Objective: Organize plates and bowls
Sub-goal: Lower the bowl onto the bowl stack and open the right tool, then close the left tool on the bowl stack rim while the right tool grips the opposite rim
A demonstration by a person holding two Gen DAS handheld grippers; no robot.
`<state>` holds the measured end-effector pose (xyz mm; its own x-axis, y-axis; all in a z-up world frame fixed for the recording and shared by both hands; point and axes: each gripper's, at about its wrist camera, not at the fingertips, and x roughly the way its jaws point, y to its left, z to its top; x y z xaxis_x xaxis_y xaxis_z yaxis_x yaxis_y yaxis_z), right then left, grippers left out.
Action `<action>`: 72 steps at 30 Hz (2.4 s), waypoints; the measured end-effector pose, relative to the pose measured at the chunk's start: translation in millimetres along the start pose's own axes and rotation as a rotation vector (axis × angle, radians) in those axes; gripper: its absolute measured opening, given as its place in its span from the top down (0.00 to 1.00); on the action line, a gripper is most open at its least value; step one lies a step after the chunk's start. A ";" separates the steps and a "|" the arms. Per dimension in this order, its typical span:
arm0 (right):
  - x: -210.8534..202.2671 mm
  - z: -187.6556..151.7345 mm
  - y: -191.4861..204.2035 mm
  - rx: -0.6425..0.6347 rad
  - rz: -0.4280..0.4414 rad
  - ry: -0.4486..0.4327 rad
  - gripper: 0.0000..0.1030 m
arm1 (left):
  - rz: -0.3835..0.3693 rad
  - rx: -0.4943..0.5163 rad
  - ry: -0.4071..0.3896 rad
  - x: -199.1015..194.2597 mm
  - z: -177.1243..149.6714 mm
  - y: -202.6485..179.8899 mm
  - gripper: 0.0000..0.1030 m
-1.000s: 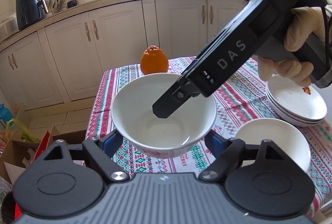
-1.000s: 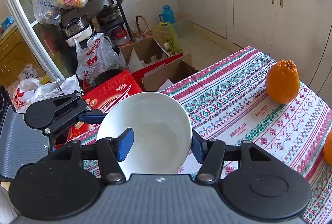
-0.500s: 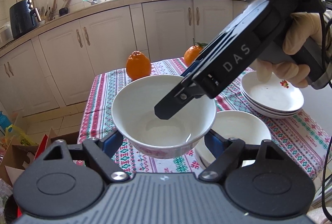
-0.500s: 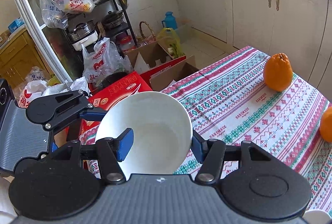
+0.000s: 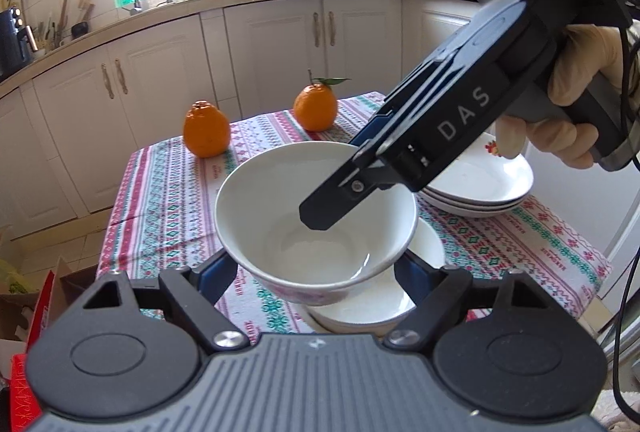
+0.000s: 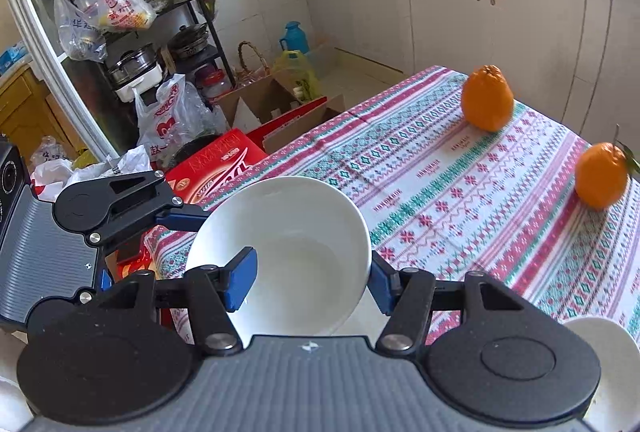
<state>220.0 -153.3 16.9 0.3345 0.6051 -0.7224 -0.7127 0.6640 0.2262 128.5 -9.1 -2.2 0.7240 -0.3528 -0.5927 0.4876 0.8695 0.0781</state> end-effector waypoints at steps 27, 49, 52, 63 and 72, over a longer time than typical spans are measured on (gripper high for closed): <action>-3.5 -35.0 -9.4 0.068 -0.051 0.020 0.36 | -0.096 -0.023 0.034 17.6 -8.9 -14.6 0.14; -6.7 -38.0 -9.7 0.045 -0.094 -0.020 0.05 | -0.132 -0.028 0.008 16.8 -10.7 -2.4 0.03; -13.4 -41.2 -4.5 0.017 -0.110 -0.040 0.01 | -0.150 -0.005 -0.026 9.5 -13.6 1.1 0.03; -34.4 -63.5 17.5 -0.069 -0.186 -0.068 0.00 | -0.172 0.027 -0.098 -13.6 -21.1 16.9 0.01; -24.0 -101.5 39.2 -0.186 -0.309 -0.020 0.00 | -0.200 0.080 0.022 0.9 -39.3 20.1 0.01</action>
<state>121.5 -186.4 -23.2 0.5620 0.3984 -0.7249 -0.6758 0.7265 -0.1247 119.8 21.6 -32.6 0.5989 -0.5071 -0.6199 0.6584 0.7524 0.0206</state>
